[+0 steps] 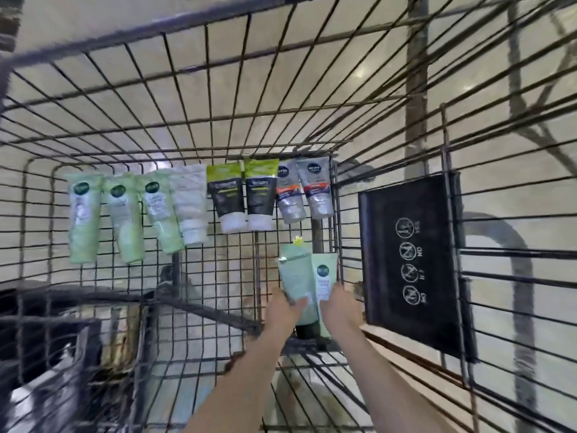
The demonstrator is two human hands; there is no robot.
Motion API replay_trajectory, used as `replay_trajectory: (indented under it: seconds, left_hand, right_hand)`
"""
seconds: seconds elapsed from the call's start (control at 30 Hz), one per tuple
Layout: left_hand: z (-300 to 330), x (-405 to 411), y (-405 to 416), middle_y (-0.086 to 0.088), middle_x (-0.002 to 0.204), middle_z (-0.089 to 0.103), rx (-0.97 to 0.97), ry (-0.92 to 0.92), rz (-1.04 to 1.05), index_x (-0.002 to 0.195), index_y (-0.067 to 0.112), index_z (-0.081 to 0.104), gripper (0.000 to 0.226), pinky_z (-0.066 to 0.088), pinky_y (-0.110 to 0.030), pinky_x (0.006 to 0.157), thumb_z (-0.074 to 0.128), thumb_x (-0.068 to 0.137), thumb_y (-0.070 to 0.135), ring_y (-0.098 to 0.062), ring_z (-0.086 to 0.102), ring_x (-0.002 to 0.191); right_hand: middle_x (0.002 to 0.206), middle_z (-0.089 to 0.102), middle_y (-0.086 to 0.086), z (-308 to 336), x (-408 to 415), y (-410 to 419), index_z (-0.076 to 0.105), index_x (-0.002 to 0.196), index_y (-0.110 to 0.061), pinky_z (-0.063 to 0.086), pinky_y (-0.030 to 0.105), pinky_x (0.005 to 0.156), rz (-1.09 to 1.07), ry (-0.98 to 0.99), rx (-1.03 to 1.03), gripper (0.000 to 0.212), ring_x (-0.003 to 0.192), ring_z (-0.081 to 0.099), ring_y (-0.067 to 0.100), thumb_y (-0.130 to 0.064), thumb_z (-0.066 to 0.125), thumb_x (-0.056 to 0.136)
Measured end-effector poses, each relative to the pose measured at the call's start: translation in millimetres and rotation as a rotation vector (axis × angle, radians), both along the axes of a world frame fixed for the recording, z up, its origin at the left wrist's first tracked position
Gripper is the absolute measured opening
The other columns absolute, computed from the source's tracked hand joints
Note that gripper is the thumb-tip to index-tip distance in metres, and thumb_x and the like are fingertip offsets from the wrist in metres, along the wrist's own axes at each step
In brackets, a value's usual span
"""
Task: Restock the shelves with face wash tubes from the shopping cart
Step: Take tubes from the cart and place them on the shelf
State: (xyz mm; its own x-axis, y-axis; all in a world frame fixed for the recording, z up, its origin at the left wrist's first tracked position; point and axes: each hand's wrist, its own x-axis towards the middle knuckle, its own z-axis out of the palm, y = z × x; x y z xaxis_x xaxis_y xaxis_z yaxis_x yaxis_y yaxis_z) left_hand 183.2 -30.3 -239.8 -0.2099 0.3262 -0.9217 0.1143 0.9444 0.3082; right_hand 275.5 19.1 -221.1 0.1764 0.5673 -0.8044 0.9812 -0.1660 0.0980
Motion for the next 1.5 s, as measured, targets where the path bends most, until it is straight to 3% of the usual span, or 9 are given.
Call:
replay_trajectory:
  seconds: [0.2, 0.37, 0.73, 0.9, 1.03, 1.13, 1.23, 1.37, 1.5]
  left_hand:
    - [1.7, -11.8, -4.9, -0.009, 0.121, 0.06, 0.029, 0.09, -0.114, 0.122, 0.006, 0.046, 0.046, 0.042, -0.024, 0.077, 0.061, 0.088, 0.034, -0.026, 0.057, 0.11]
    - [4.9, -46.8, -14.5, -0.009, 0.121, 0.06, 0.056, 0.147, -0.172, 0.12, 0.011, 0.044, 0.047, 0.05, -0.04, 0.089, 0.063, 0.085, 0.036, -0.027, 0.059, 0.108]
    - [44.9, -79.0, -20.2, -0.005, 0.122, 0.059, 0.173, 0.103, 0.001, 0.125, 0.013, 0.044, 0.053, 0.05, -0.04, 0.092, 0.069, 0.081, 0.029, -0.027, 0.058, 0.109]
    - [86.2, -85.2, -18.3, 0.002, 0.108, 0.06, 0.284, 0.106, 0.216, 0.122, 0.016, 0.047, 0.05, 0.05, -0.032, 0.084, 0.072, 0.079, 0.026, -0.024, 0.061, 0.101]
    - [128.2, -91.5, -11.3, -0.01, 0.113, 0.064, 0.413, 0.093, 0.378, 0.107, 0.025, 0.048, 0.044, 0.052, -0.046, 0.088, 0.076, 0.073, 0.029, -0.026, 0.063, 0.099]
    - [169.9, -95.6, -8.6, -0.007, 0.112, 0.062, 0.516, 0.091, 0.499, 0.106, 0.026, 0.045, 0.049, 0.051, -0.042, 0.089, 0.076, 0.069, 0.033, -0.022, 0.06, 0.095]
    - [210.5, -99.7, -11.8, -0.004, 0.107, 0.058, 0.63, 0.113, 0.582, 0.11, 0.023, 0.041, 0.041, 0.049, -0.028, 0.076, 0.07, 0.082, 0.019, -0.02, 0.058, 0.093]
    - [263.9, -99.9, -27.8, -0.006, 0.111, 0.06, 0.777, 0.143, 0.752, 0.116, 0.024, 0.044, 0.041, 0.048, -0.027, 0.069, 0.068, 0.083, 0.018, -0.02, 0.06, 0.093]
    - [317.0, -91.1, -55.1, 0.0, 0.114, 0.06, 0.905, 0.147, 0.872, 0.122, 0.028, 0.045, 0.045, 0.048, -0.031, 0.072, 0.068, 0.084, 0.023, -0.02, 0.061, 0.099]
  right_hand:
    - [0.12, 0.06, 0.011, -8.4, 3.0, -1.5, 0.041, 0.122, -0.009, 0.048, 0.037, 0.085, 0.131, -0.007, 0.037, 0.038, 0.111, 0.059, 0.03, -0.028, 0.055, 0.092]
    - [0.123, 0.057, 0.012, -13.3, -5.0, -14.3, 0.024, 0.136, -0.009, 0.047, 0.037, 0.084, 0.13, 0.039, -0.012, 0.053, 0.11, 0.058, 0.03, -0.021, 0.051, 0.092]
    - [0.125, 0.057, 0.014, 5.5, -8.2, -8.9, 0.045, 0.125, -0.006, 0.046, 0.038, 0.092, -0.106, 0.31, -0.11, 0.044, 0.113, 0.055, 0.031, -0.031, 0.056, 0.091]
    - [0.116, 0.058, 0.001, 55.9, -26.2, 12.3, 0.047, 0.123, -0.005, 0.041, 0.026, 0.086, -0.387, 0.603, -0.029, 0.036, 0.102, 0.056, 0.02, -0.018, 0.058, 0.091]
    - [0.118, 0.059, 0.016, 107.2, -44.1, 26.3, 0.046, 0.123, -0.003, 0.046, 0.029, 0.081, -0.508, 0.786, 0.083, 0.036, 0.094, 0.057, 0.02, -0.015, 0.058, 0.091]
    - [0.109, 0.059, 0.011, 148.2, -56.1, 32.0, 0.045, 0.124, -0.004, 0.047, 0.025, 0.069, -0.565, 0.906, 0.146, 0.035, 0.089, 0.058, 0.02, -0.014, 0.055, 0.092]
    - [0.104, 0.061, 0.006, 190.6, -65.3, 30.2, 0.045, 0.121, -0.012, 0.05, 0.03, 0.072, -0.594, 1.044, 0.171, 0.028, 0.088, 0.061, 0.018, -0.018, 0.052, 0.094]
    - [0.119, 0.06, 0.008, 245.6, -74.3, 17.4, 0.046, 0.126, -0.013, 0.049, 0.048, 0.094, -0.574, 1.156, 0.17, 0.034, 0.105, 0.061, 0.024, -0.023, 0.052, 0.094]
    - [0.11, 0.064, 0.006, 298.0, -77.4, -1.7, 0.051, 0.121, -0.011, 0.053, 0.045, 0.087, -0.502, 1.282, 0.153, 0.029, 0.096, 0.063, 0.021, -0.025, 0.05, 0.095]
